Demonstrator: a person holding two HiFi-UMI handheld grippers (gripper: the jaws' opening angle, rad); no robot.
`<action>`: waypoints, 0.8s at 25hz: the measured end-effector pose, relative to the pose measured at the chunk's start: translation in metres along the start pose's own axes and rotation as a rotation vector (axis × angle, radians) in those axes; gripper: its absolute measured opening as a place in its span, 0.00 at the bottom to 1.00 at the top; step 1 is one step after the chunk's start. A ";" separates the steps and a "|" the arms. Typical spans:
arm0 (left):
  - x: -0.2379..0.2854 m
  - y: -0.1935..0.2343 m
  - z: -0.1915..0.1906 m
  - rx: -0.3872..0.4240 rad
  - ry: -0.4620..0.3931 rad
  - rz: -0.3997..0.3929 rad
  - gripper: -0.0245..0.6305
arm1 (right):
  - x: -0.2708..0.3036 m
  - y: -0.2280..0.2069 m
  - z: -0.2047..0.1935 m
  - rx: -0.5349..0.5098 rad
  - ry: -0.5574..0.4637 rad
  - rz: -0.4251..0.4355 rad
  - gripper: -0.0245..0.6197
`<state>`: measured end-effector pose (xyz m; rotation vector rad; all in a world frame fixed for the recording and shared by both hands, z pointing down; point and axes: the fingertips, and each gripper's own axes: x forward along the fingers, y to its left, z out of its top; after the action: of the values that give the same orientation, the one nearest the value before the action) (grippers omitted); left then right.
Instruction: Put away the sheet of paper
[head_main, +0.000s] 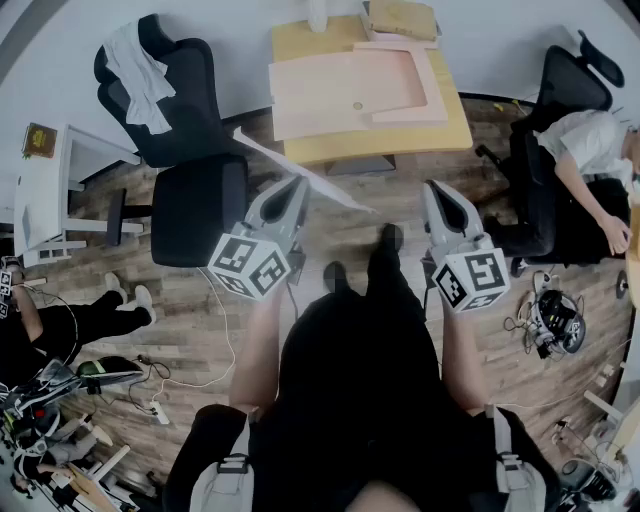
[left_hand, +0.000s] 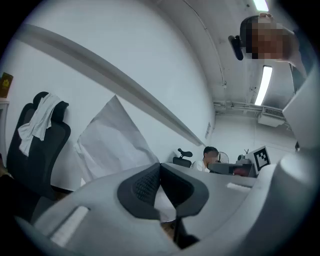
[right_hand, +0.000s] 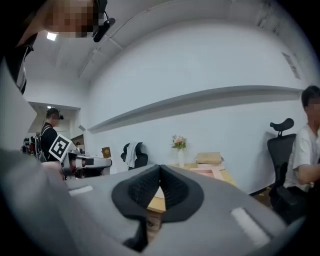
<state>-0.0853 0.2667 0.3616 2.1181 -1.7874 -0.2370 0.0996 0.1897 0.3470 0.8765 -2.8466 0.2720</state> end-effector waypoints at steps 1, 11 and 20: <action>0.000 0.001 0.000 0.000 0.001 -0.001 0.05 | 0.001 0.001 0.001 0.000 -0.001 0.002 0.04; 0.002 0.004 0.001 -0.005 0.006 -0.003 0.05 | 0.006 0.005 -0.002 -0.013 0.020 0.014 0.04; 0.026 0.012 0.000 -0.018 0.023 -0.006 0.05 | 0.021 -0.017 -0.003 0.056 0.025 0.003 0.04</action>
<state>-0.0917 0.2398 0.3690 2.1059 -1.7598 -0.2288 0.0926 0.1655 0.3562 0.8726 -2.8305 0.3618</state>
